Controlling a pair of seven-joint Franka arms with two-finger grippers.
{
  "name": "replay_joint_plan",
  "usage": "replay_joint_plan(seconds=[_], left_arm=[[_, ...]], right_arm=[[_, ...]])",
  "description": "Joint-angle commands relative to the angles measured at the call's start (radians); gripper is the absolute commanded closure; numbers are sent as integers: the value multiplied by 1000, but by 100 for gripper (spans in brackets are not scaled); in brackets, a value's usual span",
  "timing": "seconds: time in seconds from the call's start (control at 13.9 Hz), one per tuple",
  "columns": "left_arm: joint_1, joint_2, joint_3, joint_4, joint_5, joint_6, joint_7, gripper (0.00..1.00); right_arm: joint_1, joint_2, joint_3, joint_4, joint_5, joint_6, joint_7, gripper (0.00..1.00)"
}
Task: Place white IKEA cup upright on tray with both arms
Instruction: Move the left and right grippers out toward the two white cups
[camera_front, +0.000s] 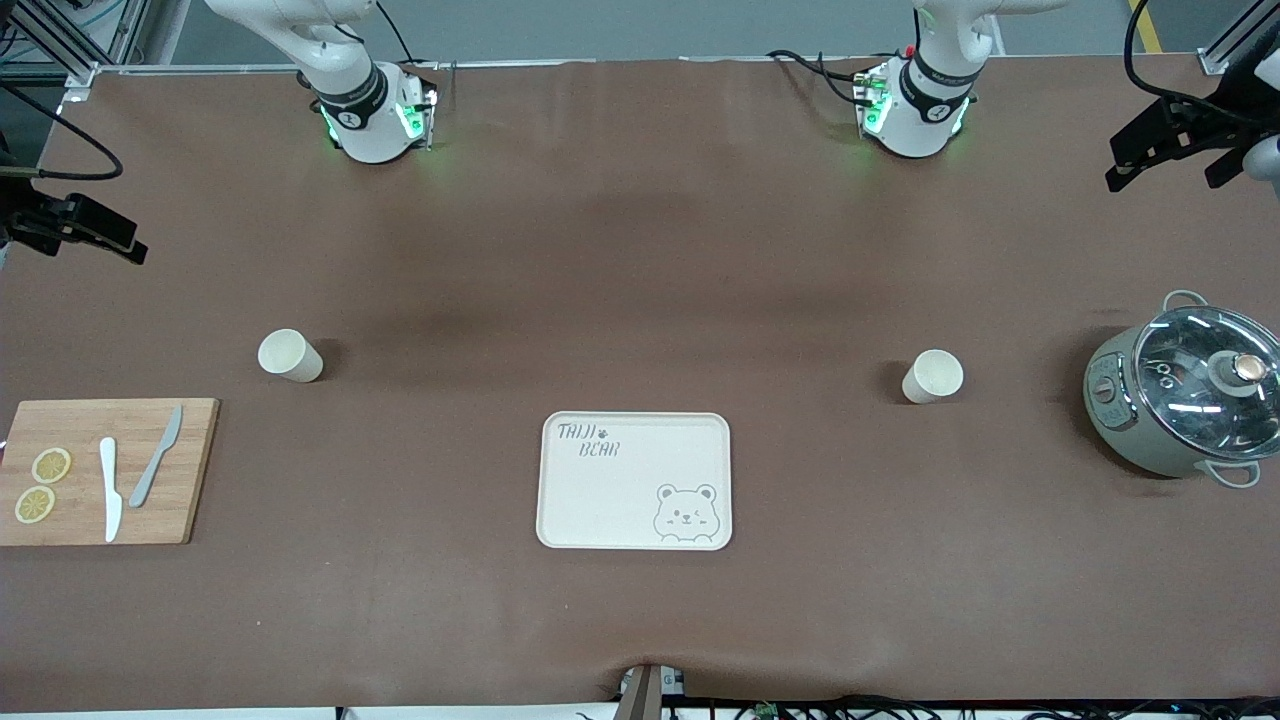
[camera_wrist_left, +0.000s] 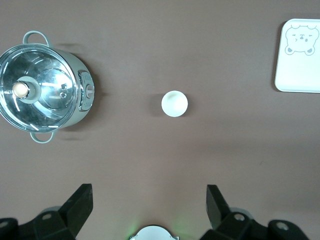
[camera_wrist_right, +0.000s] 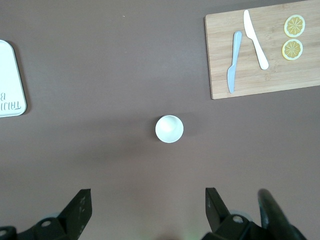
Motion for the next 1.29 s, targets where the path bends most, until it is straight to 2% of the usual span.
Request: replay_joint_plan(seconds=[0.0,0.29,0.5,0.65,0.93,1.22], left_arm=[[6,12,0,27,-19,-18,1,0],[10,16,5,31,-13,-18,-11,0],[12,61,15,31,-16,-5,-11,0],[35,104,19,13,-21,36,-17,0],[63,92,14,-171,-24,206,-17,0],[64,33,11,-395,-54,407,-17,0]], right_arm=[[-11,5,9,15,16,-2,9,0],[-12,5,9,15,18,0,9,0],[-9,7,9,21,16,1,9,0],[-3,51,12,36,16,-7,11,0],[-3,51,13,50,16,1,9,0],[9,73,13,50,13,39,8,0]])
